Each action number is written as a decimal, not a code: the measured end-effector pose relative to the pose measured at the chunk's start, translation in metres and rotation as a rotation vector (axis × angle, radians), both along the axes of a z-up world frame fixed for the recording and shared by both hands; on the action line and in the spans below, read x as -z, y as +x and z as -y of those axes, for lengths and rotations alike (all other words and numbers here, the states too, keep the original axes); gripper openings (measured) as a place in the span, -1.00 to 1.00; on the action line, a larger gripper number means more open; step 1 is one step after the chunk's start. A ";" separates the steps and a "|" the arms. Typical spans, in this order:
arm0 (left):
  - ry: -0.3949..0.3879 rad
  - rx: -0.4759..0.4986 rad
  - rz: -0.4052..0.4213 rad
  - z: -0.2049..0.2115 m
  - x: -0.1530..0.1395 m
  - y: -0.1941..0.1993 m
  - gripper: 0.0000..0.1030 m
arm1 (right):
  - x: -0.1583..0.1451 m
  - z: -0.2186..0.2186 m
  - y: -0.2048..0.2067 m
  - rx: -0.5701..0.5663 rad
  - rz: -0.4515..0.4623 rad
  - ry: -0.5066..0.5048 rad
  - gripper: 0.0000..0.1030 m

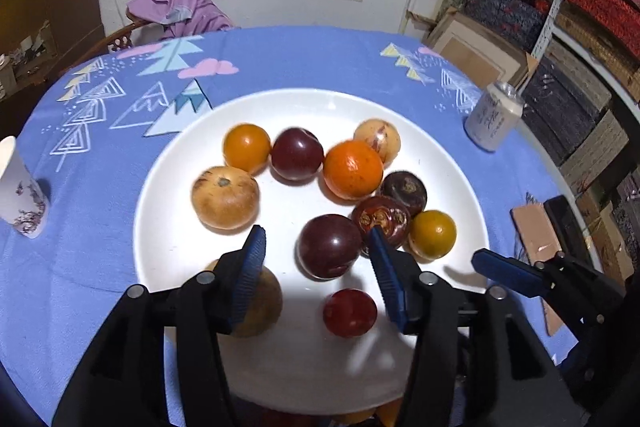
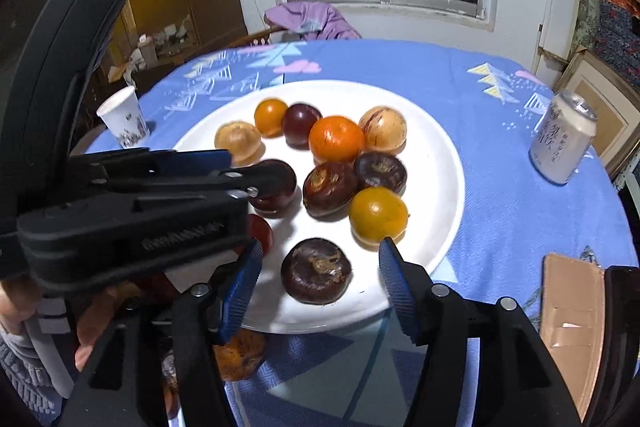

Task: Organize fruits
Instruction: 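Place the plum on the plate with the left gripper while the right places the mangosteen, then grasp the potato with the left gripper while the right grasps an orange, then place the potato on the white plate with the left gripper while the right places the orange, then grasp a red tomato with the left gripper while the right reaches for the speckled fruit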

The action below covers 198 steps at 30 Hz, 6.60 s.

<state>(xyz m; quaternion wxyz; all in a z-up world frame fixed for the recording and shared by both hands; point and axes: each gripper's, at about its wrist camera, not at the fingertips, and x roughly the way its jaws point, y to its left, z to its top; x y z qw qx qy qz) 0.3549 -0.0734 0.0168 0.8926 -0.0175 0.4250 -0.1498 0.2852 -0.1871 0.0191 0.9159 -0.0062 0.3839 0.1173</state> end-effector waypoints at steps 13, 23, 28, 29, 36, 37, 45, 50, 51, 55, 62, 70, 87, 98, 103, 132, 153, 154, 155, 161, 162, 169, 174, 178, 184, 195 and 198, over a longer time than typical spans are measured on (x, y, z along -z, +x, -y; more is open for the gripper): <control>0.024 -0.112 0.098 -0.090 -0.018 -0.132 0.42 | -0.015 0.021 -0.103 0.034 0.113 0.243 0.51; 0.000 -0.055 0.079 -0.077 0.009 -0.156 0.42 | 0.020 0.030 -0.111 0.118 0.007 0.302 0.51; 0.044 -0.061 0.059 -0.069 0.023 -0.147 0.42 | 0.022 0.031 -0.112 0.109 -0.004 0.307 0.51; 0.059 -0.071 0.062 -0.071 0.025 -0.146 0.42 | 0.022 0.030 -0.112 0.105 -0.002 0.305 0.51; 0.105 -0.201 0.090 -0.113 0.025 -0.159 0.50 | 0.021 0.028 -0.113 0.087 -0.001 0.310 0.52; 0.083 -0.229 0.082 -0.124 0.025 -0.160 0.50 | 0.021 0.027 -0.114 0.081 -0.001 0.306 0.52; 0.095 -0.146 0.115 -0.104 0.024 -0.164 0.50 | 0.021 0.011 -0.116 0.024 0.000 0.250 0.52; 0.129 -0.129 0.092 -0.096 0.033 -0.154 0.40 | 0.022 0.009 -0.116 0.020 -0.003 0.247 0.52; 0.123 -0.128 0.089 -0.097 0.033 -0.151 0.32 | 0.023 0.008 -0.116 0.017 -0.005 0.243 0.52; 0.113 -0.131 0.091 -0.097 0.034 -0.141 0.29 | 0.024 0.002 -0.118 -0.001 -0.008 0.224 0.52; 0.101 -0.106 0.054 -0.097 0.042 -0.129 0.05 | 0.025 -0.007 -0.119 -0.034 -0.003 0.192 0.52; 0.070 -0.099 0.026 -0.099 0.046 -0.122 0.01 | 0.026 -0.010 -0.120 -0.044 -0.004 0.184 0.52; 0.000 -0.169 0.062 -0.124 0.029 -0.129 -0.14 | 0.029 -0.061 -0.126 -0.152 0.006 0.054 0.52; -0.007 -0.151 0.073 -0.121 0.026 -0.137 -0.14 | 0.041 -0.085 -0.115 -0.154 -0.066 0.028 0.01; 0.009 -0.144 0.067 -0.118 0.029 -0.138 -0.14 | 0.043 -0.087 -0.115 -0.158 -0.069 0.028 -0.04; 0.044 -0.068 0.113 -0.057 -0.017 -0.099 -0.15 | -0.026 0.019 -0.077 0.040 0.063 0.123 -0.06; 0.026 -0.021 -0.012 -0.001 0.005 0.042 -0.13 | 0.010 -0.014 0.016 -0.016 0.006 0.013 0.12; 0.028 -0.016 0.000 -0.001 0.005 0.042 -0.06 | 0.010 -0.013 0.015 -0.009 0.010 0.010 0.23; 0.031 -0.018 0.006 0.000 0.005 0.041 0.00 | 0.008 -0.010 0.014 -0.004 0.016 0.018 0.25; -0.003 -0.039 0.038 -0.011 -0.011 0.021 0.34 | 0.003 -0.001 0.007 0.007 0.015 0.070 0.30; -0.002 -0.048 0.054 -0.017 -0.016 0.012 0.34 | 0.002 0.001 0.003 0.008 0.016 0.078 0.30; 0.048 -0.111 0.144 -0.058 -0.020 -0.071 0.39 | -0.007 0.023 -0.048 0.070 0.059 0.191 0.44; 0.006 -0.153 0.085 -0.087 0.003 -0.110 0.41 | 0.006 0.031 -0.083 0.105 0.054 0.248 0.45; -0.005 -0.174 0.068 -0.100 0.018 -0.125 0.41 | 0.018 0.037 -0.102 0.134 0.030 0.287 0.55; -0.002 -0.179 0.047 -0.103 0.029 -0.117 0.41 | 0.022 0.040 -0.103 0.148 0.020 0.306 0.55; -0.004 -0.151 -0.045 -0.094 0.046 -0.101 0.28 | 0.022 0.038 -0.102 0.134 0.005 0.299 0.55; 0.044 -0.143 0.003 -0.087 0.042 -0.104 0.16 | 0.022 0.037 -0.102 0.133 0.008 0.299 0.55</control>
